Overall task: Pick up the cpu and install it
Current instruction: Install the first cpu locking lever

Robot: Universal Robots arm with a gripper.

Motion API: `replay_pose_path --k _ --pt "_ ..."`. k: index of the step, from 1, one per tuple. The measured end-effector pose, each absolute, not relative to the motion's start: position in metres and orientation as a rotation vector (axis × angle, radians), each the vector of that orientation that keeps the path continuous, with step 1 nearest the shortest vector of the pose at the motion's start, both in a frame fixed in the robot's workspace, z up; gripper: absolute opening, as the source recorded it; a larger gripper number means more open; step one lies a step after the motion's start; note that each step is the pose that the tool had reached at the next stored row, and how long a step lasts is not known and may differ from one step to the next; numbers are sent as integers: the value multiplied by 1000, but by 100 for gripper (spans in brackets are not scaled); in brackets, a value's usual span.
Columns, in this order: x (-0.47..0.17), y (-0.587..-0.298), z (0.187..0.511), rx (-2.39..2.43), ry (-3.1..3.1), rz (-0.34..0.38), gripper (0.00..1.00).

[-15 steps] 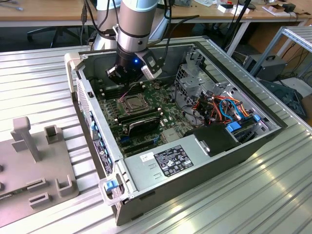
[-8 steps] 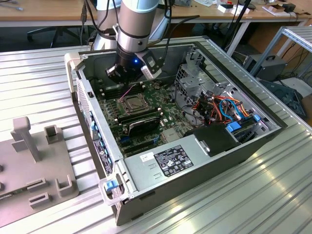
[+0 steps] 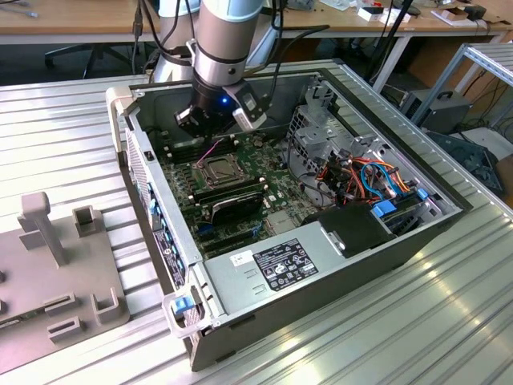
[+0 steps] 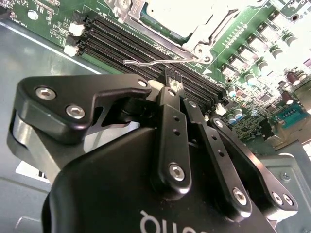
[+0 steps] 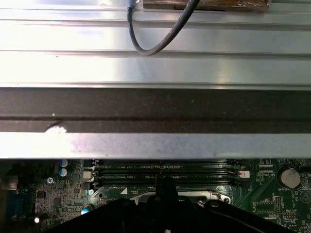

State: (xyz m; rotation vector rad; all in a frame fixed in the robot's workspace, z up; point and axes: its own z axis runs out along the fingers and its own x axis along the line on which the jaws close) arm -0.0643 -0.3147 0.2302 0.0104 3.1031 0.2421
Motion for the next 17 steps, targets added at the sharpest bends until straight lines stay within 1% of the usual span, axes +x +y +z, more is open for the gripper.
replay_pose_path --k 17 --pt "-57 -316 231 11 3104 242 11"
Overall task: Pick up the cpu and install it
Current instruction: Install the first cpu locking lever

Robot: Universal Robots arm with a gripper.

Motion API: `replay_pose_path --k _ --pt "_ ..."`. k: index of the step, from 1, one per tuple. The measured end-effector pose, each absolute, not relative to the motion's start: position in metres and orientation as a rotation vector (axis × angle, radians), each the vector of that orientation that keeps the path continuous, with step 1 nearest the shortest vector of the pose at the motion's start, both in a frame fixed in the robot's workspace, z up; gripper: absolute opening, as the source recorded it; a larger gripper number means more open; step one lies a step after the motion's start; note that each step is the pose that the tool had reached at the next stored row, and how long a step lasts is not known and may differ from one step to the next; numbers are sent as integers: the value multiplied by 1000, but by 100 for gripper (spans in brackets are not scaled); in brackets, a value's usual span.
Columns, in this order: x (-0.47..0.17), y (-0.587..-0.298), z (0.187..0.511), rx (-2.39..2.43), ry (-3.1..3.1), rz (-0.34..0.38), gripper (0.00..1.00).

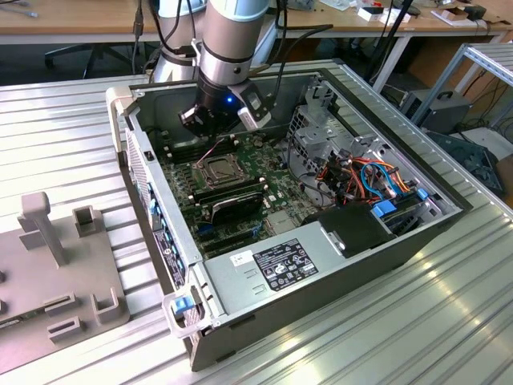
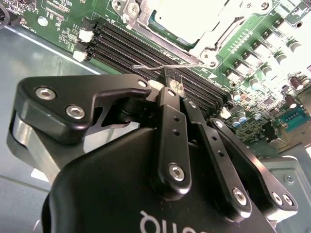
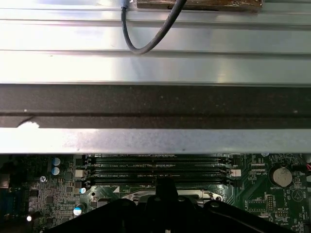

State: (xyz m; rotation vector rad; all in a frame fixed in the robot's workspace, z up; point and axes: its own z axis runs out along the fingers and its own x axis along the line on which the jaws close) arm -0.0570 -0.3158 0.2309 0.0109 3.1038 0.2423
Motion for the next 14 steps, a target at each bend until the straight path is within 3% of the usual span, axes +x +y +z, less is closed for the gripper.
replay_pose_path --k 14 --pt "-52 -317 226 11 3104 242 11"
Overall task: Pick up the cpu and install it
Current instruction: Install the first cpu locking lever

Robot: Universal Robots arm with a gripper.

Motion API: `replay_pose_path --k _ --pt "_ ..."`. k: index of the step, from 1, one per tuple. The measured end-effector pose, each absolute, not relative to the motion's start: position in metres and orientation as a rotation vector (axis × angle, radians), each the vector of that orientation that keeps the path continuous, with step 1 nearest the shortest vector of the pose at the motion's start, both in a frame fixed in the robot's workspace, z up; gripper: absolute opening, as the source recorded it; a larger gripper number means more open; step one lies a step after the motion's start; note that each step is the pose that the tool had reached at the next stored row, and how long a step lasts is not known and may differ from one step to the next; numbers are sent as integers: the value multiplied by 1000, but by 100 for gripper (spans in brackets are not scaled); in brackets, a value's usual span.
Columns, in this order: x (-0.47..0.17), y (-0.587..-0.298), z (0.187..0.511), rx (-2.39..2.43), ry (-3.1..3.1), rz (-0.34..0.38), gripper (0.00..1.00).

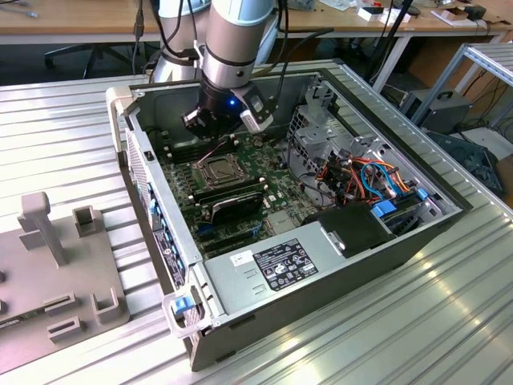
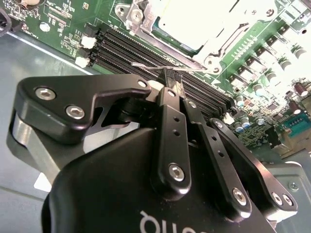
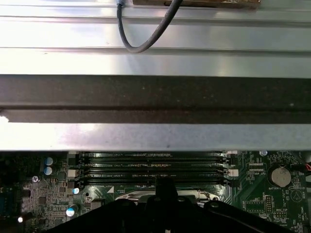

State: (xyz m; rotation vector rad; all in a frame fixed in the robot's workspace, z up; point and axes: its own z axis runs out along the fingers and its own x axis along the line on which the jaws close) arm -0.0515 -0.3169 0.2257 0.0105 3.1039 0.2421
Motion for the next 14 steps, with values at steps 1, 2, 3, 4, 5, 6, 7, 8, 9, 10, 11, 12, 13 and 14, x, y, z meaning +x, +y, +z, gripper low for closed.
replay_pose_path --k 1,2,3,4,5,6,7,8,9,10,11,12,13,14 --pt "-51 -317 225 11 3104 242 11" --pt "-51 -317 225 11 3104 242 11" --pt "-50 -317 225 10 3104 242 11" --pt "-50 -317 225 11 3104 242 11" --pt "-50 -317 225 11 3104 242 11" --pt "-50 -317 225 11 3104 242 11" --pt "-50 -317 225 11 3104 242 11" --pt "-50 -317 225 11 3104 242 11" --pt "-50 -317 224 11 3104 242 11" --pt "-49 -317 224 11 3103 243 11" --pt "-49 -317 223 10 3104 243 11" --pt "-49 -317 222 10 3104 242 11" --pt "-49 -317 220 11 3104 242 11" --pt "-48 -317 218 11 3104 242 11"
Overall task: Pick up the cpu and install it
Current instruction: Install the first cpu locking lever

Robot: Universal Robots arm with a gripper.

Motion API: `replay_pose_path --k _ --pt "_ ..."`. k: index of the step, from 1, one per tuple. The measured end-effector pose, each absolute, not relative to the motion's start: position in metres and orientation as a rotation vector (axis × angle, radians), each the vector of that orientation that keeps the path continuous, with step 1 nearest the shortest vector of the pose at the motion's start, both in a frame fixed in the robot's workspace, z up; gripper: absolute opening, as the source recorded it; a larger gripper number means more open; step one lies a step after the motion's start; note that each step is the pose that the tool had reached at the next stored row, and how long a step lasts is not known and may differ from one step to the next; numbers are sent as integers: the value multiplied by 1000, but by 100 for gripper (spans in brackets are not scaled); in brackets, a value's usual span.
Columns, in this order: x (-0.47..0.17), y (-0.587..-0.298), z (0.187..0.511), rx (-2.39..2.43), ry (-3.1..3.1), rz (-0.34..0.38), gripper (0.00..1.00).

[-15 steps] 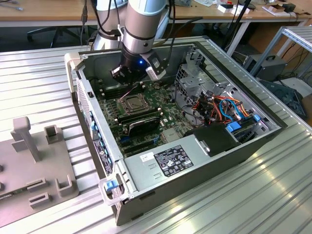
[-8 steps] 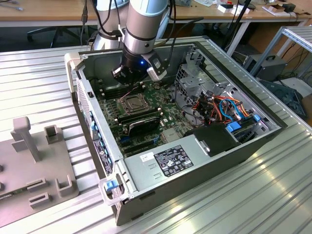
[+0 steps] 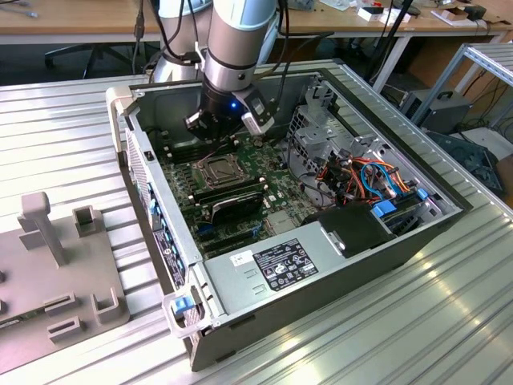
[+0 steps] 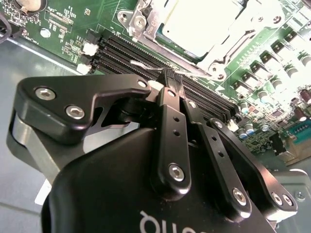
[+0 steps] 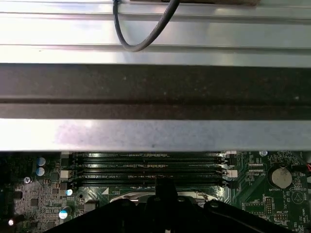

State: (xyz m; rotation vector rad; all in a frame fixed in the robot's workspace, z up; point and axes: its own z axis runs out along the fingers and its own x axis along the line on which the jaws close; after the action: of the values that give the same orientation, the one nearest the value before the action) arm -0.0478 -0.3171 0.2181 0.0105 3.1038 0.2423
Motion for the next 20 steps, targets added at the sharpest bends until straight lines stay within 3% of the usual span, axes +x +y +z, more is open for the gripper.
replay_pose_path --k 20 --pt "-40 -317 207 10 3104 239 11"
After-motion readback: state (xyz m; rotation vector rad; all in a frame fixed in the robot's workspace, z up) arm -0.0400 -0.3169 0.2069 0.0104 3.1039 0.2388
